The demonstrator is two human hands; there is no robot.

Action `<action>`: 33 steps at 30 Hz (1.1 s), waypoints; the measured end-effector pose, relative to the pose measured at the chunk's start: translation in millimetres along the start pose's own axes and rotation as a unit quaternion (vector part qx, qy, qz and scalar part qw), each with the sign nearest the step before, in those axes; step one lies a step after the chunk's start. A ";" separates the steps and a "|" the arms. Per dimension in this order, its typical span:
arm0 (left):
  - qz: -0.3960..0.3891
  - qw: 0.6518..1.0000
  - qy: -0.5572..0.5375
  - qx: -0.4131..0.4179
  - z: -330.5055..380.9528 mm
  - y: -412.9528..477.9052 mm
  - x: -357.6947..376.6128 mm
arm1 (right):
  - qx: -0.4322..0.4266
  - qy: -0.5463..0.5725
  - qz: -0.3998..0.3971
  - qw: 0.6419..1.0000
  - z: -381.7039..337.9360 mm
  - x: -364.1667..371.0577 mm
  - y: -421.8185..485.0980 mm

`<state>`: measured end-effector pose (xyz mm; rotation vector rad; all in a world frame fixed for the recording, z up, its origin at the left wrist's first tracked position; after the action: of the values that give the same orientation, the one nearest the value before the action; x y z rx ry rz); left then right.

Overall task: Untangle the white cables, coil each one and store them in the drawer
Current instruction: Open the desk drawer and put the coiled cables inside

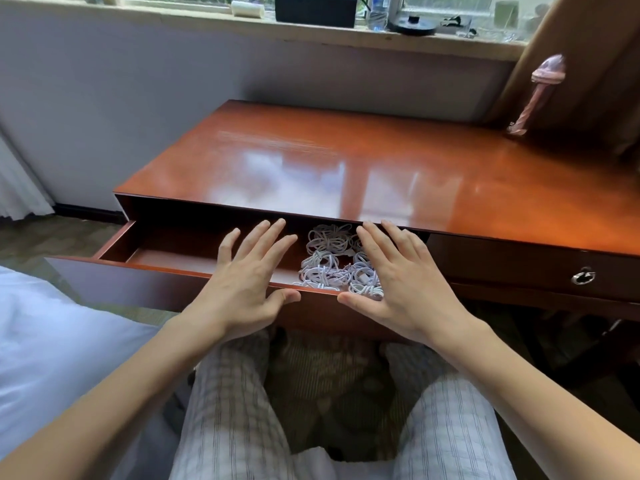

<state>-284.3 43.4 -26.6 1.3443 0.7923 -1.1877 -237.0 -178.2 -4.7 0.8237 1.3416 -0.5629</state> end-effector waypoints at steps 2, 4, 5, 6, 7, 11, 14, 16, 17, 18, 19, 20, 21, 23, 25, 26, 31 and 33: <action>-0.004 1.000 0.004 -0.001 -2.6 11.4 0.7 | 0.001 -0.009 -0.002 1.000 5.3 2.3 10.7; -0.010 1.000 0.002 -0.004 -5.3 22.9 2.0 | 0.005 -0.016 -0.005 1.000 11.3 5.1 20.3; -0.013 1.000 0.001 -0.006 -7.1 29.0 3.4 | 0.008 -0.020 -0.005 1.000 14.5 6.2 25.0; -0.017 1.000 0.000 -0.009 -9.0 34.8 5.1 | 0.011 -0.022 -0.006 1.000 17.6 7.2 29.6; -0.019 1.000 0.000 -0.011 -11.2 40.9 6.6 | 0.015 -0.023 -0.007 1.000 20.7 8.4 34.3; -0.021 1.000 0.007 -0.016 -19.3 62.5 12.6 | 0.027 -0.020 -0.013 0.999 30.3 15.7 50.9; -0.026 0.999 0.014 -0.015 -22.5 75.5 16.4 | 0.033 -0.015 -0.013 0.999 36.1 20.5 62.0; -0.027 0.999 0.017 -0.013 -23.9 83.6 17.7 | 0.036 -0.017 -0.014 0.999 39.7 22.6 68.5; -0.027 0.999 0.018 -0.014 -24.7 87.2 18.5 | 0.038 -0.018 -0.016 0.999 41.4 23.3 71.0; -0.027 0.999 0.018 -0.015 -25.8 90.5 19.4 | 0.039 -0.017 -0.017 0.999 42.6 23.3 73.5; -0.026 0.999 0.018 -0.015 -27.0 93.3 20.7 | 0.039 -0.018 -0.019 0.999 43.7 23.5 75.8; -0.025 0.999 0.019 -0.015 -28.2 95.5 21.9 | 0.038 -0.022 -0.019 0.999 44.3 23.3 78.0; -0.025 0.999 0.018 -0.016 -29.2 97.4 23.4 | 0.035 -0.031 -0.016 0.999 44.6 22.8 80.4; -0.025 0.999 0.008 -0.019 -30.2 100.1 25.9 | 0.028 -0.052 -0.004 0.998 45.2 22.0 84.6; -0.009 1.000 -0.002 -0.021 -29.8 102.8 25.8 | 0.027 -0.056 0.008 0.998 46.6 22.1 88.9; 0.006 1.000 -0.005 -0.019 -28.6 104.1 25.1 | 0.028 -0.056 0.013 0.998 47.1 22.4 90.9; 0.054 0.998 0.004 -0.022 -27.9 110.2 25.2 | 0.029 -0.055 0.044 0.997 49.9 26.4 98.0; 0.071 0.997 -0.001 -0.028 -30.6 109.9 25.1 | 0.023 -0.053 0.073 0.996 49.8 28.1 98.1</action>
<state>-167.9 51.6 -21.6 1.3307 0.7117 -1.0484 -126.0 -155.0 -12.2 0.9093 1.1642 -0.5163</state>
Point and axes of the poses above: each hand's wrist, its own y-axis towards the middle knuckle, its own x-axis out of the palm, z = x × y, the point moved 6 cm from there along y, towards the middle knuckle, and after that the axes turned 3 degrees about y, right-handed, at the moved point
